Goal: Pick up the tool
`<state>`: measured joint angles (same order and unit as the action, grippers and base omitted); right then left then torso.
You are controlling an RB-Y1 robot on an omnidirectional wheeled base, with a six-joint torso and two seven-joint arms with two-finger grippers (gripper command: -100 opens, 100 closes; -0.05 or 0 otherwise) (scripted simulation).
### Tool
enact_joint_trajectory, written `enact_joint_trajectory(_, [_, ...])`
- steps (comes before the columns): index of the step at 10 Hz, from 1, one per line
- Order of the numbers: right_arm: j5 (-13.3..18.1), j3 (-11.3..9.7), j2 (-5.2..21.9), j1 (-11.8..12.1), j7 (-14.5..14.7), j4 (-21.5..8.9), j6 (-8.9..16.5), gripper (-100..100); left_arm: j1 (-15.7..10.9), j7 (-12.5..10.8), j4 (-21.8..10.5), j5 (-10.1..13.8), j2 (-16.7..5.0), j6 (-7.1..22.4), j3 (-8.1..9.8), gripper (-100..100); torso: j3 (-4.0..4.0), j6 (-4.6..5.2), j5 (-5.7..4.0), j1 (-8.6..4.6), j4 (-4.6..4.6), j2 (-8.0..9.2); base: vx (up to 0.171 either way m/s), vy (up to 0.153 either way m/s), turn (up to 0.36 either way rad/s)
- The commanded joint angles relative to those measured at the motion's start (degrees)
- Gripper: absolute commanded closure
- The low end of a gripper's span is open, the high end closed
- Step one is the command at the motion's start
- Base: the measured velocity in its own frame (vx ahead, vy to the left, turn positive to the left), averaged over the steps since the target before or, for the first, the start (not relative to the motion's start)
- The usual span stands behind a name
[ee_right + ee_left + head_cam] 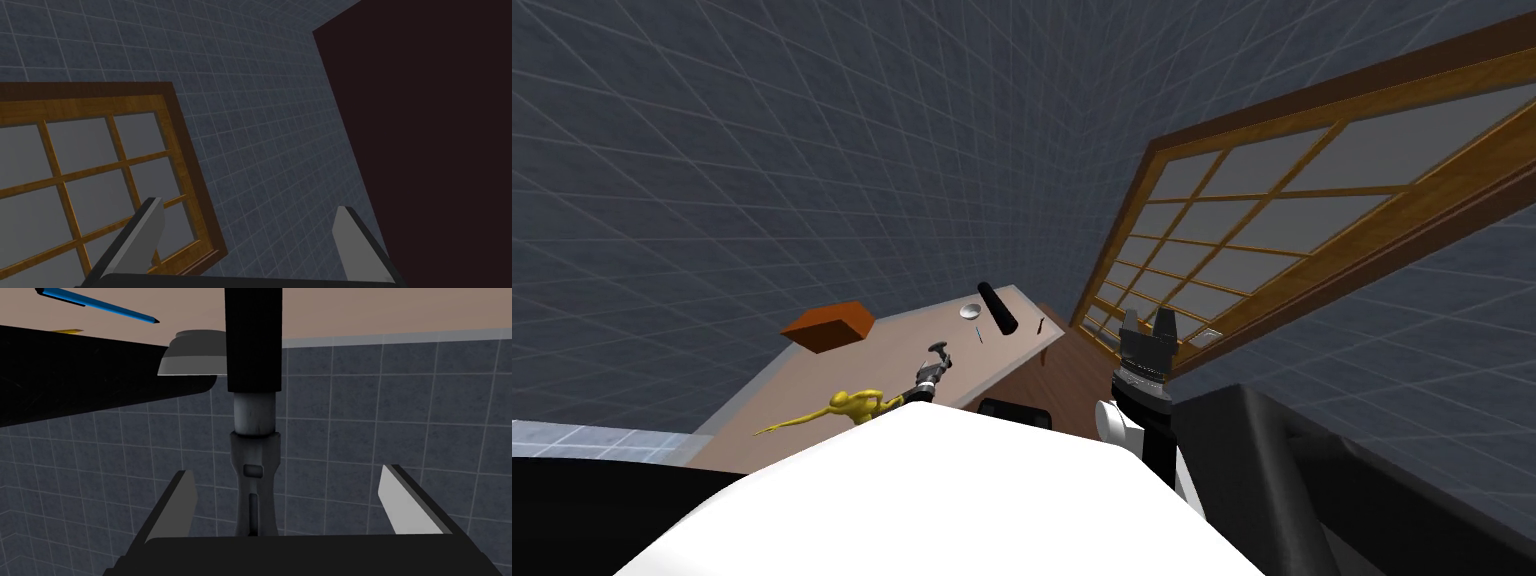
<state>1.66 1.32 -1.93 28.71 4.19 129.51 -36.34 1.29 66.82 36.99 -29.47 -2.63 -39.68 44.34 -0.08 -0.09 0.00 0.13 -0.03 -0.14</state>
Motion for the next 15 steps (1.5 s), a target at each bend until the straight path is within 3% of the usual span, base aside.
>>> enact_joint_trajectory(1, [0.0,0.0,0.0,0.0,0.0,0.0,0.0,0,-1.4,0.3,-1.8,-2.9,0.1,-0.8,0.81,-100,0.0,0.0,0.0,0.0,0.0,0.0,0.068,0.022,0.168])
enact_joint_trajectory(2, [0.0,0.0,0.0,0.0,0.0,0.0,0.0,0,-1.4,0.3,-1.8,-2.9,0.1,-0.8,0.81,-100,0.0,0.04,0.0,-0.02,0.0,0.01,0.031,0.007,0.018])
enact_joint_trajectory(3, [0.0,0.0,0.0,0.0,0.0,0.0,0.0,0,-1.9,-0.7,-0.2,-5.5,1.9,-0.6,1.17,-100,0.05,0.05,-0.01,-0.05,0.02,0.11,0.055,0.023,0.341])
enact_joint_trajectory(4, [0.0,0.0,0.0,0.0,0.0,0.0,0.0,0,-1.9,-0.7,-0.2,-7.0,1.9,-0.6,1.17,-100,0.03,-0.01,0.0,-0.03,0.01,0.06,0.055,0.014,0.18])
enact_joint_trajectory(7, [0.0,0.0,0.0,0.0,0.0,0.0,0.0,0,-2.8,-2.6,2.9,-12.4,5.3,-0.2,1.91,-100,0.01,0.04,0.0,0.0,0.0,0.03,0.067,0.023,0.285])
enact_joint_trajectory(9, [0.0,0.0,0.0,0.0,0.0,0.0,0.0,0,-2.8,-2.6,2.9,-15.1,5.3,-0.2,1.91,-100,0.01,0.05,0.0,-0.02,0.0,0.03,0.048,0.012,0.059])
enact_joint_trajectory(10, [0.0,0.0,0.0,0.0,0.0,0.0,0.0,0,-3.2,-2.1,1.8,-14.0,4.9,-0.7,2.12,-100,0.07,0.07,-0.01,-0.02,0.03,0.14,0.011,0.006,-0.011])
enact_joint_trajectory(11, [0.0,0.0,0.0,0.0,0.0,0.0,0.0,0,-3.1,-2.3,2.0,-14.2,4.9,-0.5,2.07,100,0.12,0.05,-0.01,-0.04,0.04,0.22,0.0,0.0,0.0])
enact_joint_trajectory(15, [0.0,0.0,0.0,0.0,0.0,0.0,0.0,0,-3.2,-2.3,2.0,-14.2,4.9,-0.6,2.06,100,0.13,0.04,0.01,0.01,0.03,0.27,0.0,0.0,0.0])
